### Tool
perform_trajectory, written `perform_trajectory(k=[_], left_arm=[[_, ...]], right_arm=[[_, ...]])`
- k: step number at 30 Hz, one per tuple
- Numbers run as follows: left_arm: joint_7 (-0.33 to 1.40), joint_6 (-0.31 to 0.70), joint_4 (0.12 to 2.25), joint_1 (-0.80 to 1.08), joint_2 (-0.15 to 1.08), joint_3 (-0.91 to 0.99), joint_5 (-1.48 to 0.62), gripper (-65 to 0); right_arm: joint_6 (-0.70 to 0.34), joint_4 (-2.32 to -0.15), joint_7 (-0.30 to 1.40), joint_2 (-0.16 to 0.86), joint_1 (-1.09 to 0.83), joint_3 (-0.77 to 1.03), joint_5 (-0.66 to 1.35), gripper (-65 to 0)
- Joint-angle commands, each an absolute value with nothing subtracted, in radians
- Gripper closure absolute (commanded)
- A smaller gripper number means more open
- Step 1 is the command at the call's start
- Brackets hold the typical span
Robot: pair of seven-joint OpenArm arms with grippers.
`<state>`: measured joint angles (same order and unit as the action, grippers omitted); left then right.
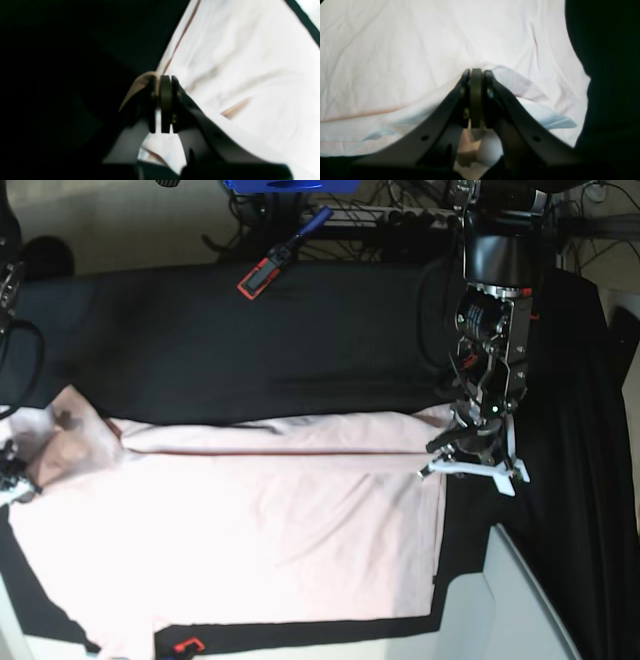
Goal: Fold the T-shirt properly
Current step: 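Lay the folded shoulder edge down across the shirt and open both grippers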
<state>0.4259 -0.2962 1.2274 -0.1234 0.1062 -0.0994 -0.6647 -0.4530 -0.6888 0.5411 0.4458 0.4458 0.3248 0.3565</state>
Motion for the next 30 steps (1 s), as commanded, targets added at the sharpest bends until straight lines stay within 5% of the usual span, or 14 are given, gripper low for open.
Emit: perform_trajectory(k=[1, 17, 23, 26, 30], left_arm=[[0.407, -0.292, 1.244, -0.147, 0.114, -0.102, -0.657, 0.0], [0.401, -0.289, 1.11, -0.211, 0.113, -0.104, -0.657, 0.0], [0.407, -0.289, 1.113, -0.24, 0.113, -0.104, -0.657, -0.5], [0.407, -0.289, 1.113, -0.246, 0.113, -0.104, -0.657, -10.9], [0.407, -0.289, 1.147, -0.234, 0.114, -0.104, -0.659, -21.3]], right_arm=[[-0.46, -0.705, 0.496, 0.464, 0.487, 0.329, 0.357, -0.1], [-0.455, -0.619, 0.464, 0.444, 0.547, 0.329, 0.318, -0.7], [-0.453, -0.582, 0.395, 0.444, 0.559, 0.337, 0.32, -20.2], [-0.453, -0.588, 0.338, 0.444, 0.556, 0.338, 0.323, -34.2], [-0.453, -0.615, 0.262, 0.456, 0.518, 0.338, 0.323, -35.0]])
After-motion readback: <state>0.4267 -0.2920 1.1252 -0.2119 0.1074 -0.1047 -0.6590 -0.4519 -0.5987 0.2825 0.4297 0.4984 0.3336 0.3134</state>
